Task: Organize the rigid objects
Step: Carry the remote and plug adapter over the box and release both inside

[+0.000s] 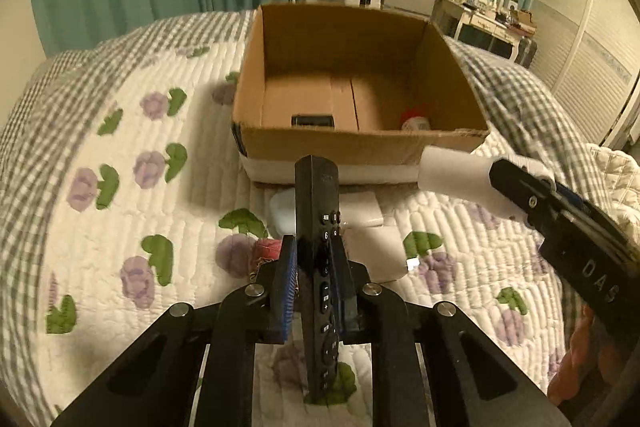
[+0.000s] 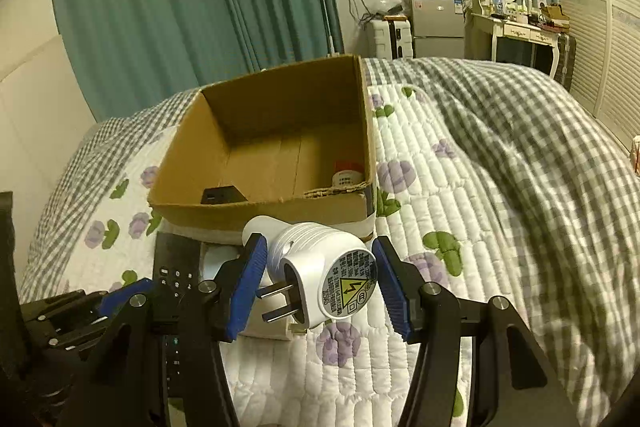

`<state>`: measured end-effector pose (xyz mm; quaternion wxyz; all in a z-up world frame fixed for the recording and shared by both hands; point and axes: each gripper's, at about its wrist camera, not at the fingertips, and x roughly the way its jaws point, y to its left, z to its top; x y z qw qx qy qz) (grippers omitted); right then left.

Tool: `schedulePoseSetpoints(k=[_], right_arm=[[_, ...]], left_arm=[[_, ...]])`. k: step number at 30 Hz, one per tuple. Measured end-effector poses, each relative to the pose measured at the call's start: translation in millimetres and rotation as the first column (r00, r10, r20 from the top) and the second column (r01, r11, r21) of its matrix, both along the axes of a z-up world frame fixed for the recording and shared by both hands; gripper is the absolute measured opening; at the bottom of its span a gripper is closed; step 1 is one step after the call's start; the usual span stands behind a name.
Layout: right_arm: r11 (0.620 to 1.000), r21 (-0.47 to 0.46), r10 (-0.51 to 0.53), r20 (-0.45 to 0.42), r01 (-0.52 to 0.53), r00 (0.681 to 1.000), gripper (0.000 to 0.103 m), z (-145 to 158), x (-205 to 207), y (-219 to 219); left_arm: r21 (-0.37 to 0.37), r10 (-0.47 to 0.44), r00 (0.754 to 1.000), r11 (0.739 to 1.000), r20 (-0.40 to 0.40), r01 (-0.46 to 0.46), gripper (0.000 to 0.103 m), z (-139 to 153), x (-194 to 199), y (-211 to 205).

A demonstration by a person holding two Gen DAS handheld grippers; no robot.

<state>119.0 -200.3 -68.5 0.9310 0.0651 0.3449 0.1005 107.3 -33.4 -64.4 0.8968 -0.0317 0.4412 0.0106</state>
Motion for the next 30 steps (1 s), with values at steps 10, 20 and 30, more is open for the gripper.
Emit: schedulePoseSetpoints(k=[10, 20, 30], right_arm=[[0.999, -0.011, 0.033, 0.096, -0.032, 0.995, 0.055, 61.5, -3.3, -8.6], [0.998, 0.009, 0.055, 0.154, -0.057, 0.986, 0.055, 105.0, 55.5, -14.8], [0.995, -0.021, 0.102, 0.087, -0.100, 0.991, 0.054, 53.6, 133.8, 4.5]], left_arm=[[0.028, 0.027, 0.989, 0.999, 0.148, -0.032, 0.015, 77.1, 9.5, 8.6], [0.041, 0.005, 0.980, 0.999, 0.200, -0.013, 0.015, 114.9, 79.2, 0.5], [0.071, -0.017, 0.996, 0.997, 0.087, 0.011, 0.015, 49.9, 163.6, -8.4]])
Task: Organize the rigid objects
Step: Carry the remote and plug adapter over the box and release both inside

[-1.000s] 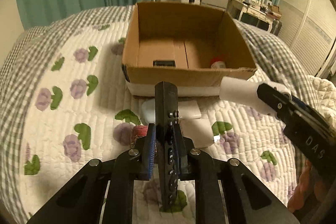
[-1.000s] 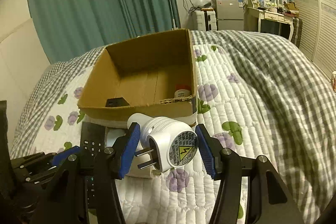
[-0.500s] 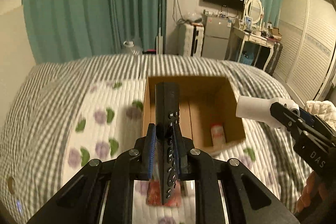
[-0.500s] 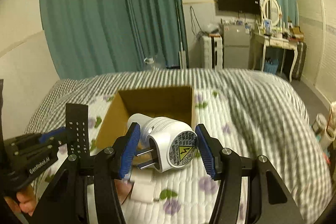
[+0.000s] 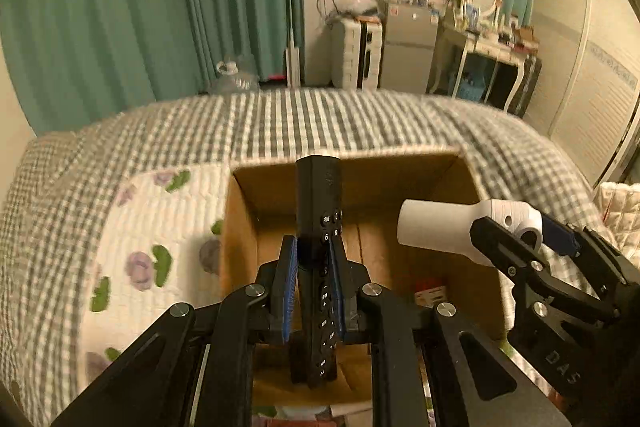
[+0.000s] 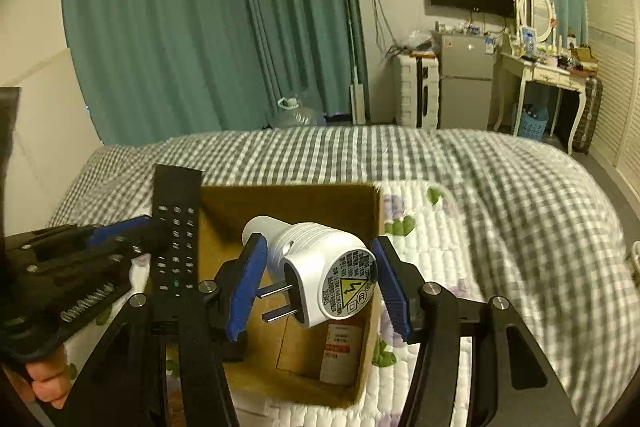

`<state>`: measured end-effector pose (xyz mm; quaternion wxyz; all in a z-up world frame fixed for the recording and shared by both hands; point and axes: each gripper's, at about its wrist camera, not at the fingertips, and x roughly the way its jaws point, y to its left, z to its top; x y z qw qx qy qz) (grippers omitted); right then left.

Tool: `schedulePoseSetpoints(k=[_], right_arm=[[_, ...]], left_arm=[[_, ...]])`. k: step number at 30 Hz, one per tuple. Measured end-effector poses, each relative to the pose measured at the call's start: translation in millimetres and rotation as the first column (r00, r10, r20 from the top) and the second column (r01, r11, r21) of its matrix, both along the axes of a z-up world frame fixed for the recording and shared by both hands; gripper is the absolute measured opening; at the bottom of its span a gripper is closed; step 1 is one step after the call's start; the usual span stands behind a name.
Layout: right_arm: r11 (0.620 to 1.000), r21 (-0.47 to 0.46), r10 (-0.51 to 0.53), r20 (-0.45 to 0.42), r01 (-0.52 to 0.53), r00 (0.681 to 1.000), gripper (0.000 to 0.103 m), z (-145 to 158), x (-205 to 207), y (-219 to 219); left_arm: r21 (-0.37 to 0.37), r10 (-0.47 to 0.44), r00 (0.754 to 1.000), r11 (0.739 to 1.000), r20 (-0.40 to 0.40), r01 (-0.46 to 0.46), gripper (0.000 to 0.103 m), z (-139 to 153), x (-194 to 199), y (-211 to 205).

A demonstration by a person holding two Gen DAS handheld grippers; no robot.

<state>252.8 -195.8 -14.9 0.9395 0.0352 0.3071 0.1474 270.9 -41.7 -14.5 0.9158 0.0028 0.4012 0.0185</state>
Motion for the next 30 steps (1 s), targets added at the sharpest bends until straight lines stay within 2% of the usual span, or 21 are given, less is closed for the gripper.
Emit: schedulePoseSetpoints(k=[3, 7, 10, 12, 16, 17, 19, 20, 21, 23, 26, 27, 28, 30], right_arm=[[1.000, -0.003, 0.012, -0.019, -0.012, 1.000, 0.054, -16.5, 11.4, 5.7], [1.000, -0.011, 0.024, -0.029, -0.024, 0.999, 0.054, -31.5, 26.8, 13.0], [0.999, 0.017, 0.042, -0.039, -0.041, 0.998, 0.055, -37.6, 35.0, 13.5], [0.999, 0.020, 0.046, -0.048, -0.045, 0.998, 0.055, -36.6, 35.9, 14.2], [1.000, 0.000, 0.014, -0.026, -0.014, 1.000, 0.056, -21.6, 25.3, 4.6], [1.000, -0.001, 0.007, -0.029, -0.007, 1.000, 0.056, -17.5, 22.6, 1.0], [1.000, -0.020, -0.025, -0.023, 0.025, 0.999, 0.056, -3.6, 11.3, -8.0], [0.999, -0.024, -0.032, -0.017, 0.032, 0.999, 0.056, 3.3, 5.0, -11.4], [0.999, -0.025, -0.035, -0.012, 0.034, 0.999, 0.057, 10.5, -1.7, -14.5], [0.998, -0.033, -0.047, 0.003, 0.047, 0.999, 0.064, 29.2, -21.0, -20.9], [0.996, -0.064, -0.065, 0.035, 0.067, 0.997, 0.073, 55.2, -53.5, -24.0], [0.995, -0.071, -0.067, 0.036, 0.069, 0.997, 0.079, 61.2, -62.5, -24.3], [0.995, -0.078, -0.063, 0.028, 0.065, 0.998, 0.088, 68.6, -75.9, -23.4], [0.994, -0.099, -0.046, 0.030, 0.048, 0.999, 0.095, 78.2, -98.6, -21.1]], left_arm=[[-0.007, 0.002, 1.000, 1.000, -0.022, -0.002, 0.015, -14.3, 13.3, 4.0], [0.046, -0.005, 0.999, 0.999, -0.032, 0.007, 0.016, -24.3, 21.9, 3.2], [0.073, 0.000, 1.000, 0.997, -0.022, 0.001, 0.018, -24.3, 19.7, 4.3], [0.096, 0.000, 1.000, 0.995, -0.007, 0.000, 0.020, -20.2, 15.7, 5.7], [0.094, 0.002, 1.000, 0.996, 0.003, -0.002, 0.020, -4.7, -1.2, 10.5], [0.101, 0.004, 1.000, 0.995, 0.010, -0.005, 0.023, 0.0, -7.9, 10.9], [0.105, 0.002, 1.000, 0.994, 0.029, -0.005, 0.037, 12.5, -26.2, 11.8], [0.102, 0.005, 0.999, 0.995, 0.044, -0.009, 0.053, 19.8, -37.8, 12.7], [0.100, 0.005, 0.998, 0.995, 0.056, -0.011, 0.061, 25.9, -46.2, 13.3], [0.105, -0.004, 0.995, 0.994, 0.095, -0.006, 0.062, 41.3, -71.8, 13.4], [0.108, -0.025, 0.992, 0.994, 0.124, 0.011, 0.077, 56.4, -102.6, 14.1], [0.101, -0.035, 0.989, 0.995, 0.142, 0.021, 0.085, 63.1, -114.8, 14.3], [0.097, -0.040, 0.987, 0.995, 0.156, 0.025, 0.087, 69.0, -125.8, 15.0], [0.091, -0.039, 0.983, 0.996, 0.178, 0.023, 0.088, 81.7, -146.2, 16.5]])
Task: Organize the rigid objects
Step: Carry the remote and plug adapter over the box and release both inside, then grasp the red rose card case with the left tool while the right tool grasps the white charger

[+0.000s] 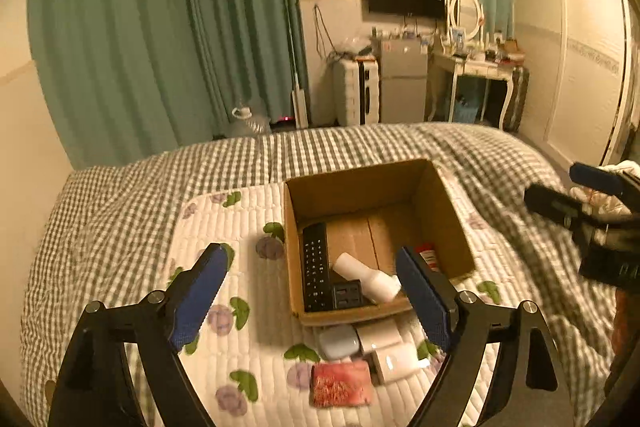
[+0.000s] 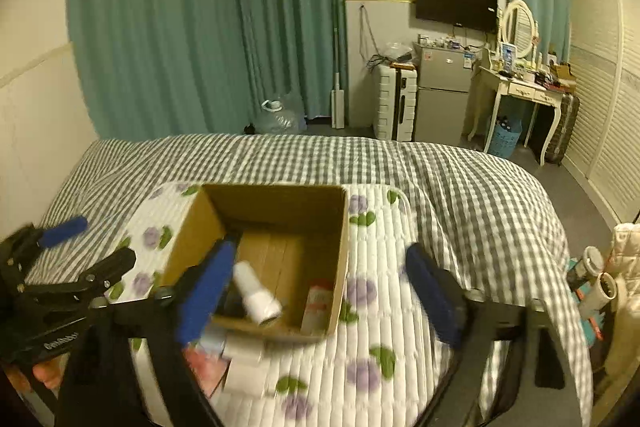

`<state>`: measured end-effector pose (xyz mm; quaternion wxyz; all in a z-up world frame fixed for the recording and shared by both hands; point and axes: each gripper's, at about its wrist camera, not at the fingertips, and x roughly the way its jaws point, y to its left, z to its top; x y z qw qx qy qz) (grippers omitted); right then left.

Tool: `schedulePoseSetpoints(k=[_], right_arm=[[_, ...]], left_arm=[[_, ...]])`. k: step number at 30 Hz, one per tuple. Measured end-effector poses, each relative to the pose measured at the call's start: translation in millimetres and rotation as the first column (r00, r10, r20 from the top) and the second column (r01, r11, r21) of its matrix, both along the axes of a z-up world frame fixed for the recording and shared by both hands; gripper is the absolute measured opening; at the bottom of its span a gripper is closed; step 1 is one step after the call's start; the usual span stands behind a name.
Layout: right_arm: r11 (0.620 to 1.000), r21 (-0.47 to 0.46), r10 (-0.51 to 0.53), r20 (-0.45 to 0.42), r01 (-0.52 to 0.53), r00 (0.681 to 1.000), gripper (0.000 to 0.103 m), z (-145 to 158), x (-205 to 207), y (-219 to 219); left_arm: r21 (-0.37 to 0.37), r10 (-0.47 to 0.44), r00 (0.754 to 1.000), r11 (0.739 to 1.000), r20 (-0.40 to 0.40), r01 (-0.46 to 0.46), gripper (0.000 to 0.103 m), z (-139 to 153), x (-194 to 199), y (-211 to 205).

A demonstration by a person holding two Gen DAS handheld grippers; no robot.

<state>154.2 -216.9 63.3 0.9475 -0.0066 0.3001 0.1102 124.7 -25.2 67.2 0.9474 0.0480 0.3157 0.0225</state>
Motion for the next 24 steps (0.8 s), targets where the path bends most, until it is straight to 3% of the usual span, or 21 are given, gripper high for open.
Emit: schedulePoseSetpoints(k=[6, 12, 15, 20, 24], right_arm=[[0.998, -0.044, -0.035, 0.031, 0.037, 0.999, 0.103, 21.8, -54.5, 6.1], [0.996, -0.035, -0.079, 0.032, 0.080, 0.996, 0.103, 5.7, -82.2, 8.8], [0.995, -0.041, -0.090, 0.000, 0.090, 0.996, 0.103, -19.6, -80.4, 15.2], [0.995, -0.060, -0.083, -0.079, 0.079, 0.993, 0.103, -87.8, -58.3, 34.2], [0.998, -0.065, -0.037, -0.210, 0.023, 0.977, 0.103, -148.2, -35.7, 50.3]], left_arm=[[-0.012, -0.002, 0.999, 1.000, 0.032, 0.002, 0.094, 17.3, -44.1, 10.4], [-0.015, 0.023, 0.999, 1.000, 0.028, -0.022, 0.096, -15.0, -61.7, 23.5], [-0.022, 0.029, 1.000, 0.999, 0.012, -0.028, 0.096, -46.2, -62.8, 30.7], [-0.020, 0.063, 0.997, 0.998, -0.053, -0.064, 0.096, -101.3, -48.2, 42.4], [-0.007, 0.090, 0.989, 0.996, -0.116, -0.091, 0.096, -141.9, -36.5, 56.0]])
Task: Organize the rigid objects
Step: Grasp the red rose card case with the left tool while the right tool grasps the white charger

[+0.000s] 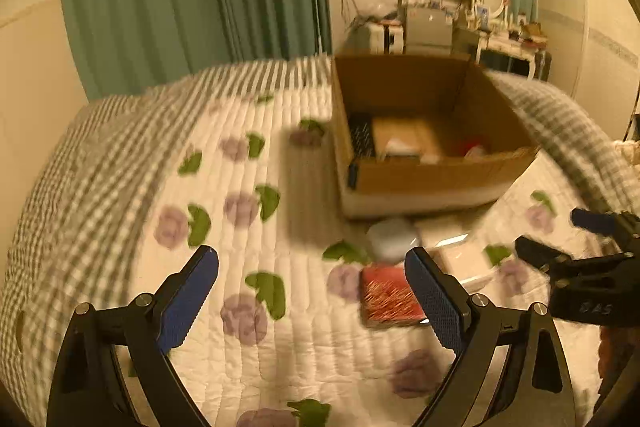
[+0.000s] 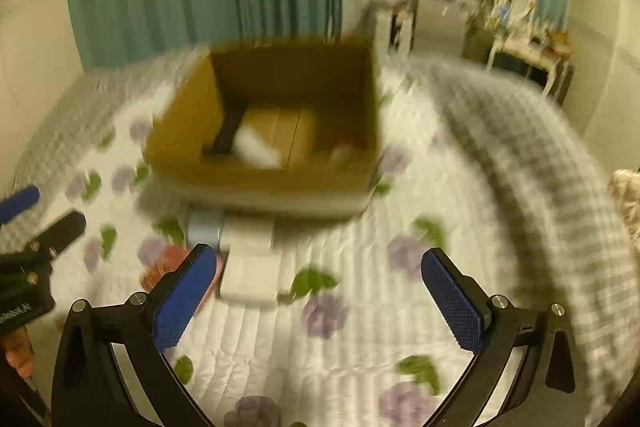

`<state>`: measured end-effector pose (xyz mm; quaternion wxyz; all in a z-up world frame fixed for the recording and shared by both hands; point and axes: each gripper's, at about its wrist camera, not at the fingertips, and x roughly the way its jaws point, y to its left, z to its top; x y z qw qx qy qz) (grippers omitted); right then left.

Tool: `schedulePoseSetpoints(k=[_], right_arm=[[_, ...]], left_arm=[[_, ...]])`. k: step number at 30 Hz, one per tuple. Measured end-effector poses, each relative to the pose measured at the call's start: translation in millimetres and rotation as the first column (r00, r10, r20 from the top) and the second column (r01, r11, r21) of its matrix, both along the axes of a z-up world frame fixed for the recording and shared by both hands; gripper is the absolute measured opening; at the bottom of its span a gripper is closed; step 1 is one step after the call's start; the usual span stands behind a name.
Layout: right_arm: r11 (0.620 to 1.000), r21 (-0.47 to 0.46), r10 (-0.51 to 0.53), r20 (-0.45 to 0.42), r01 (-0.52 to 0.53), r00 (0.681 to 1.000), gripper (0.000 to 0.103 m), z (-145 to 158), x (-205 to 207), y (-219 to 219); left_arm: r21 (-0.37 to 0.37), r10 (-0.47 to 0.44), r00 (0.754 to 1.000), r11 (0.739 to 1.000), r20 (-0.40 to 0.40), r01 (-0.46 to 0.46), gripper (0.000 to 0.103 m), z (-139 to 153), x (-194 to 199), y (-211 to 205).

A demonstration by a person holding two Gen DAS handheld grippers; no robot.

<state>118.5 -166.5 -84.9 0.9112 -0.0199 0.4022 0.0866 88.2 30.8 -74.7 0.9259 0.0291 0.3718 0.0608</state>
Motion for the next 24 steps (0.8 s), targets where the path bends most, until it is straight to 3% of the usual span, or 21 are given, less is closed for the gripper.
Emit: schedulePoseSetpoints(k=[2, 5, 8, 9, 13, 14, 18, 24], right_arm=[[0.999, 0.002, 0.032, -0.088, -0.032, 0.996, 0.103, -28.6, 15.6, 12.9], [0.997, -0.051, 0.058, -0.135, -0.066, 0.989, 0.102, -59.6, 27.2, 31.7], [0.995, -0.035, 0.083, -0.162, -0.090, 0.983, 0.098, -77.1, 35.1, 41.2], [0.996, -0.018, 0.088, -0.163, -0.092, 0.983, 0.095, -78.4, 37.3, 41.4], [0.989, 0.022, 0.149, -0.181, -0.147, 0.972, 0.062, -83.3, 43.5, 48.1], [0.985, 0.033, 0.174, -0.192, -0.171, 0.966, 0.058, -86.8, 43.3, 50.7], [0.987, 0.035, 0.159, -0.154, -0.156, 0.975, 0.056, -76.5, 34.7, 45.8], [0.999, 0.026, 0.044, -0.110, -0.042, 0.993, 0.056, -53.0, 29.7, 10.9]], left_arm=[[-0.003, 0.021, 0.999, 1.000, -0.032, -0.021, 0.096, -14.7, 3.9, 8.3], [-0.025, 0.026, 0.998, 0.999, -0.059, -0.028, 0.096, -29.2, 4.1, 16.9], [-0.013, 0.039, 0.996, 0.999, -0.079, -0.041, 0.096, -38.3, 5.7, 19.3], [-0.017, 0.037, 0.996, 0.999, -0.084, -0.039, 0.096, -40.2, 6.0, 19.3], [-0.027, 0.023, 0.994, 0.999, -0.105, -0.026, 0.096, -44.3, 5.1, 16.3], [-0.022, 0.023, 0.994, 0.999, -0.110, -0.025, 0.096, -45.0, 4.5, 15.6], [0.005, 0.028, 0.990, 1.000, -0.141, -0.028, 0.096, -43.0, 5.8, 6.5], [-0.050, -0.052, 0.985, 0.998, -0.165, 0.044, 0.096, -37.0, 15.5, -22.3]])
